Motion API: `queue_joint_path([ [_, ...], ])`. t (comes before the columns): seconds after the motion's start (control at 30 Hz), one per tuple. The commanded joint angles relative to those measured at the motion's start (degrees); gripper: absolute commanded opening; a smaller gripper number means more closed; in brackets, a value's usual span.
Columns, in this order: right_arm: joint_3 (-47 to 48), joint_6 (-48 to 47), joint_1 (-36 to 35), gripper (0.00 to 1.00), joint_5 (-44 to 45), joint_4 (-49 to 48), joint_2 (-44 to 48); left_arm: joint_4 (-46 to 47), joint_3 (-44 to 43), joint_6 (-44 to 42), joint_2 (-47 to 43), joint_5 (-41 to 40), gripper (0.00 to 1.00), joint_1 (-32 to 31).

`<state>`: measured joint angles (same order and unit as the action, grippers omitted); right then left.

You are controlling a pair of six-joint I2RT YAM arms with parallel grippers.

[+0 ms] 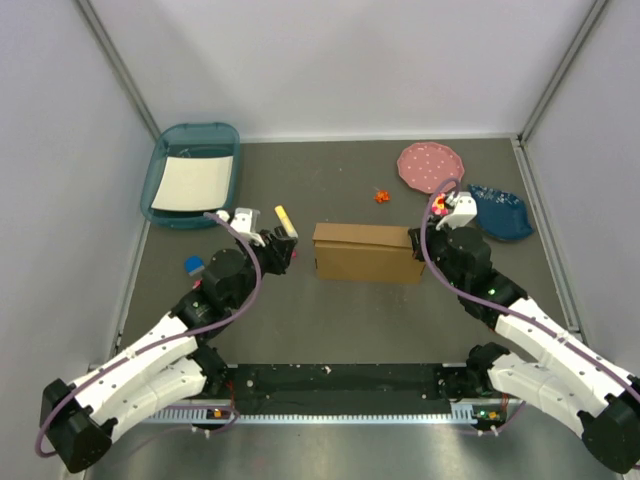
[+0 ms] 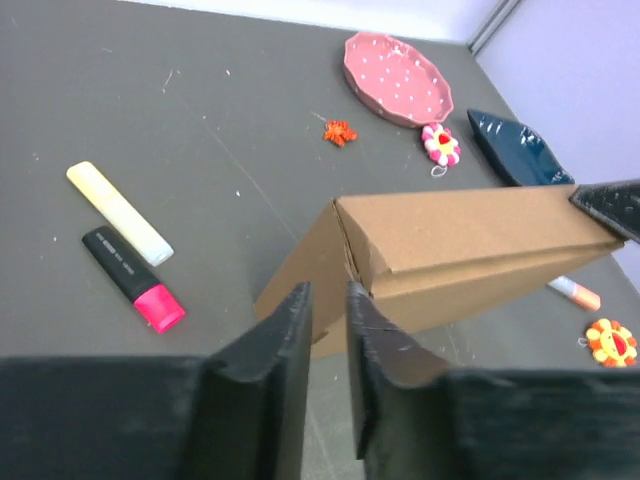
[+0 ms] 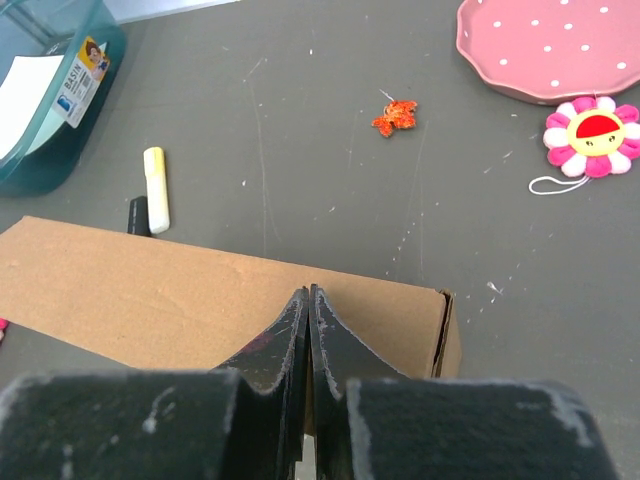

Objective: Fold the paper box

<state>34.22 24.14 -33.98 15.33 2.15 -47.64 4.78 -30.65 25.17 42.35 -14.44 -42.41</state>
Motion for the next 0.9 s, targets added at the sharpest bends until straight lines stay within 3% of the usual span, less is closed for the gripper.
queue_joint_path([
  [0.0, -1.6, -0.8, -0.2, 0.00, 0.0, 5.8, 0.1, 10.1, -2.1, 7.3, 4.8, 4.6, 0.15, 4.1],
  [0.07, -1.8, -0.5, -0.3, 0.00, -0.5, 5.7, 0.2, 14.9, -2.5, 10.1, 7.3, 8.2, 0.08, 6.9],
  [0.27, -2.4, -0.1, -0.2, 0.00, -1.4, 5.5, 0.4, 18.8, -4.2, 16.8, 16.4, 12.2, 0.11, 8.8],
  [0.6, -2.6, 0.1, -0.3, 0.00, -1.8, 5.5, 0.6, 24.8, -2.9, 18.3, 16.5, 11.9, 0.13, 8.9],
  [0.87, -2.7, 0.1, -0.3, 0.00, -2.0, 5.6, 0.7, 28.1, -0.6, 18.6, 18.7, 20.5, 0.11, 8.8],
])
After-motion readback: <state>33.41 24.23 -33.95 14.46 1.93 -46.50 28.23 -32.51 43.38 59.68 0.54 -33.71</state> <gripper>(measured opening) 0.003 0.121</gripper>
